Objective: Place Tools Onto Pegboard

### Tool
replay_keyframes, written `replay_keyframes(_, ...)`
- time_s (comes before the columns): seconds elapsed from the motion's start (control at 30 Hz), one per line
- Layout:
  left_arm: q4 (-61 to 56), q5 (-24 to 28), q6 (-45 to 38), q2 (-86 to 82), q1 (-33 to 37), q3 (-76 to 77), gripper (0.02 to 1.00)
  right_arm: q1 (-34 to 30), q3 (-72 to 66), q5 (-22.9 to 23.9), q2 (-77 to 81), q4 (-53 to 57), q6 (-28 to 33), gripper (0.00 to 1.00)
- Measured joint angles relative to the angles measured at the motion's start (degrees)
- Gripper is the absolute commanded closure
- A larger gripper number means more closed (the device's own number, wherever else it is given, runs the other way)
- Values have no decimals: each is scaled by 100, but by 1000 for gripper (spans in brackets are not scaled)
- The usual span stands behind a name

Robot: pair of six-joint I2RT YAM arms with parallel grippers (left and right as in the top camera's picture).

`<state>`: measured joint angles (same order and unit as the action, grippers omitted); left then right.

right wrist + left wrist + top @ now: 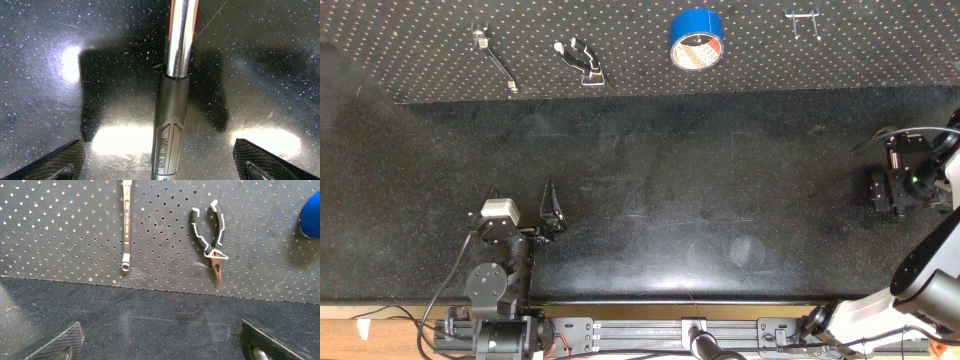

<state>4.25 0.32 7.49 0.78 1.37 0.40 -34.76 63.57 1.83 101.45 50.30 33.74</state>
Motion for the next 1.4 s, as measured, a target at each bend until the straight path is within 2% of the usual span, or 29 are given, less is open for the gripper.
replay_keyframes(0.33,0,0,0,0,0,0,23,0,0,-24,76,-44,0,36)
replay_keyframes(0.4,-2,0,0,0,0,0,23,0,0,-24,76,-44,-2,150)
replay_keyframes(0.5,0,0,0,0,0,0,23,0,0,-26,76,-44,-44,443)
replay_keyframes(0.57,0,0,0,0,0,0,23,0,0,-31,79,-44,-48,597)
replay_keyframes(0.6,0,0,0,0,0,0,23,0,0,-31,76,-44,-46,630)
replay_keyframes(0.7,-2,0,0,0,0,0,23,0,0,-42,79,-44,-42,638)
replay_keyframes(0.87,0,0,0,0,0,0,23,0,0,-42,79,-44,-42,746)
replay_keyframes(0.9,-2,0,0,0,0,0,20,0,0,-42,79,-44,-42,779)
replay_keyframes(0.93,0,0,0,0,0,0,23,0,0,-44,79,-44,-42,886)
replay_keyframes(0.97,-2,0,0,0,0,0,23,0,0,-42,92,-46,-42,919)
replay_keyframes(1.17,-2,0,0,0,0,0,23,0,13,-48,101,-79,-44,925)
replay_keyframes(1.23,0,0,0,0,0,0,23,0,0,-271,-92,-334,-184,923)
replay_keyframes(1.3,0,2,0,0,0,0,23,-2,-42,-866,-715,-538,-459,925)
replay_keyframes(1.4,-2,0,0,0,0,0,23,46,-13,-2341,-2378,-1088,-1152,923)
